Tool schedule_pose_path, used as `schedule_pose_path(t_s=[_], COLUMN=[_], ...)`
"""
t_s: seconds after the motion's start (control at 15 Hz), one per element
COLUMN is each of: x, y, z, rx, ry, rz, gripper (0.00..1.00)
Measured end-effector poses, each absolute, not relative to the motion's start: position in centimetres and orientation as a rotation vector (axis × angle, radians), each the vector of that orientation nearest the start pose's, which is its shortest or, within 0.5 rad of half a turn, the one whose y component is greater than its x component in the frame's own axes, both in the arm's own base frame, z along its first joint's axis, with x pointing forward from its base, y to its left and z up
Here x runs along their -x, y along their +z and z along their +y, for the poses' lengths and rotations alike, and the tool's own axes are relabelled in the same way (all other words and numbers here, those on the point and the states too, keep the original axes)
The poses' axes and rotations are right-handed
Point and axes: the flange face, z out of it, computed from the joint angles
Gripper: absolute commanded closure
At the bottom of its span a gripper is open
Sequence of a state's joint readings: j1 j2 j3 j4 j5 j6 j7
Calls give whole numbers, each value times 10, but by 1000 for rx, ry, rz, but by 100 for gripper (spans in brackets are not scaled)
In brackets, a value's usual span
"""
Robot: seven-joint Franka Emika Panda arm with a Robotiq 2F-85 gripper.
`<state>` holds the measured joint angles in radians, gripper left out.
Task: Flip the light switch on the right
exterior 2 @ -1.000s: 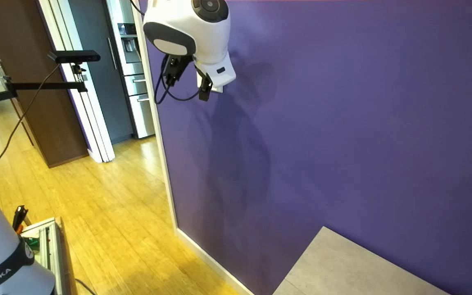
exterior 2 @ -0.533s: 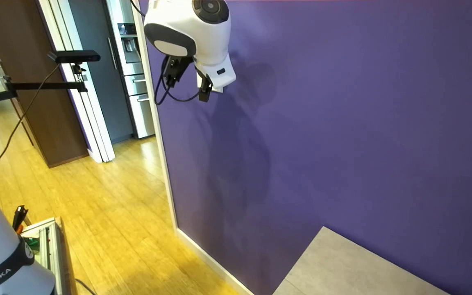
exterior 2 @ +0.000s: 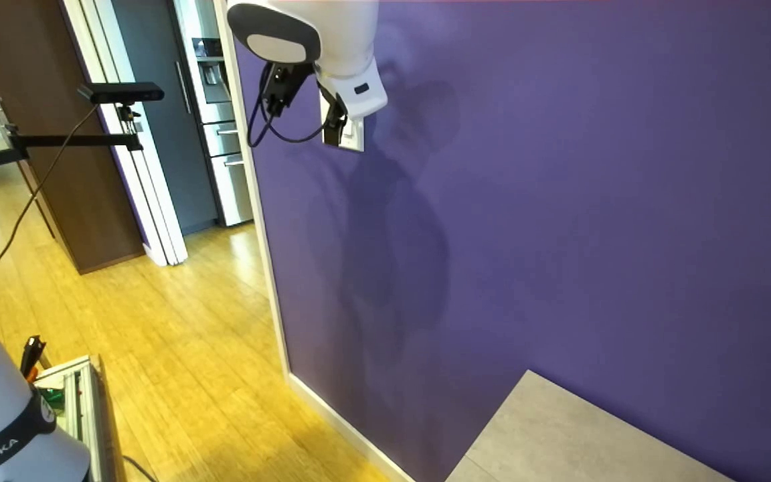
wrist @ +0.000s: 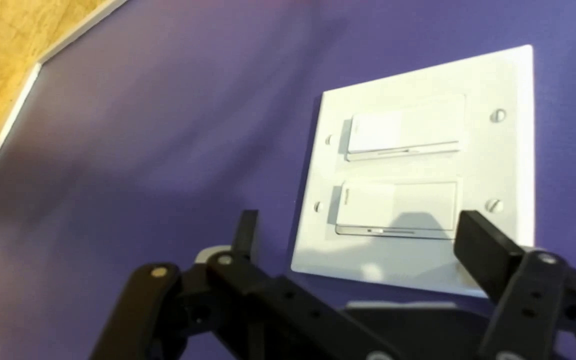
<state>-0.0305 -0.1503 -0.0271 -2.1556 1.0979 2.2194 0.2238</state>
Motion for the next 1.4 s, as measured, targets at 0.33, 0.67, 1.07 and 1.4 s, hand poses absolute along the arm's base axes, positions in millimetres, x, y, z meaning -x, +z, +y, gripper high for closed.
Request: schedule_pose_path(t_s=[0.33, 0.67, 1.07, 1.4], x=[-522, -497, -454, -410], y=[504, 567, 666, 695], z=[-2, 12, 7, -3], rx=[2111, 2306, 2559, 2631], ry=[-23, 9, -217, -188], rz=[920, 692, 487, 357], gripper=[0, 0, 0, 0])
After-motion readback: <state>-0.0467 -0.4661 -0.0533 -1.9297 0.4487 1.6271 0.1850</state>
